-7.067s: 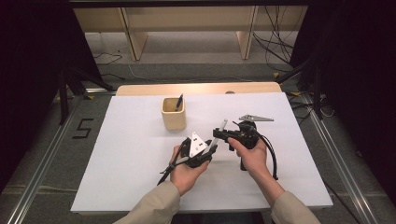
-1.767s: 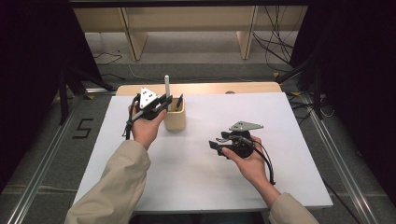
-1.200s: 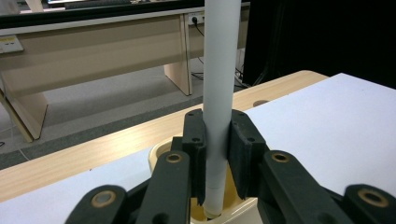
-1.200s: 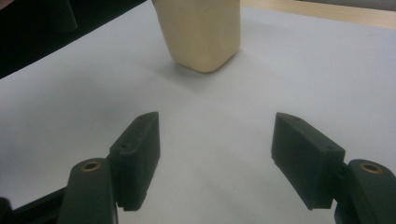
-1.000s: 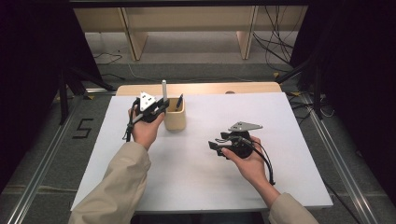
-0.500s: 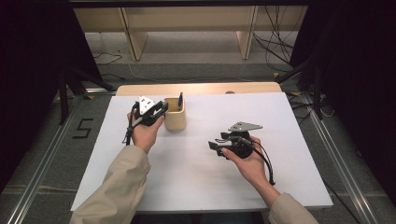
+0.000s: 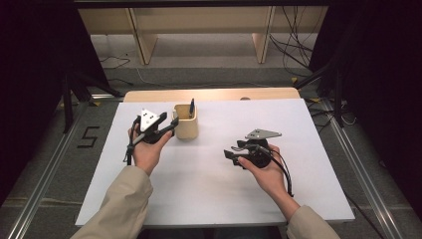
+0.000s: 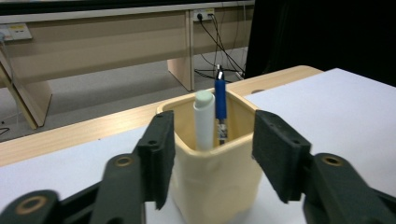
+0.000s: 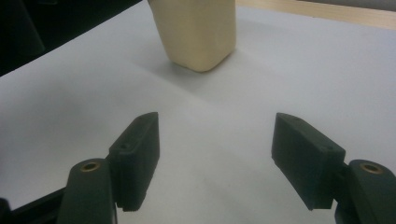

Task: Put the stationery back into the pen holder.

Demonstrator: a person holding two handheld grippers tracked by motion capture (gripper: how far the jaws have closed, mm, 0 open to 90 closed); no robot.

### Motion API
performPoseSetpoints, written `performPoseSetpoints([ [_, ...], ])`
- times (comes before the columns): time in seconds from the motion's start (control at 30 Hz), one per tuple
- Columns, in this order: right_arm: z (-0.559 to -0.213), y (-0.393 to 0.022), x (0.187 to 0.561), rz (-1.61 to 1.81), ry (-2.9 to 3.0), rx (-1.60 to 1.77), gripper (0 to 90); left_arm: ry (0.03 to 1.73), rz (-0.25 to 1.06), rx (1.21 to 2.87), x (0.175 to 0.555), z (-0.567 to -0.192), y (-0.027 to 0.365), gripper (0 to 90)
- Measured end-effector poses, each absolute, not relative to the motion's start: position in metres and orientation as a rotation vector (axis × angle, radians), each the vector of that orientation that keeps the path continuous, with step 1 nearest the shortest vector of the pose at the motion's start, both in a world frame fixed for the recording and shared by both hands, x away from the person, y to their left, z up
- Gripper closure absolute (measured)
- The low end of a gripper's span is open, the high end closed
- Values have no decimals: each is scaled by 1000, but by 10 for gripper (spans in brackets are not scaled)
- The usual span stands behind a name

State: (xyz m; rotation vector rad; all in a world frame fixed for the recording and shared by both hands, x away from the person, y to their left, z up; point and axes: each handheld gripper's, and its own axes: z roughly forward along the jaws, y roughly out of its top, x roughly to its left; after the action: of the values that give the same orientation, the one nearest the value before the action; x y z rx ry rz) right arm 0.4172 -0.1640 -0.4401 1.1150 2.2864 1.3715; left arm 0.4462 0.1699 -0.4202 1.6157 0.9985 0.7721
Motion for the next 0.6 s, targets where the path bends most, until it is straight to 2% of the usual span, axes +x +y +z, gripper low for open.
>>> performPoseSetpoints([
  [0.27, -440, -167, 419, 1323, 2309, 1126, 317, 972, 750, 1647, 419, -424, 177, 359],
  [0.6, -439, -175, 421, 1269, 2327, 1139, 316, 971, 735, 1710, 397, -437, 184, 321],
])
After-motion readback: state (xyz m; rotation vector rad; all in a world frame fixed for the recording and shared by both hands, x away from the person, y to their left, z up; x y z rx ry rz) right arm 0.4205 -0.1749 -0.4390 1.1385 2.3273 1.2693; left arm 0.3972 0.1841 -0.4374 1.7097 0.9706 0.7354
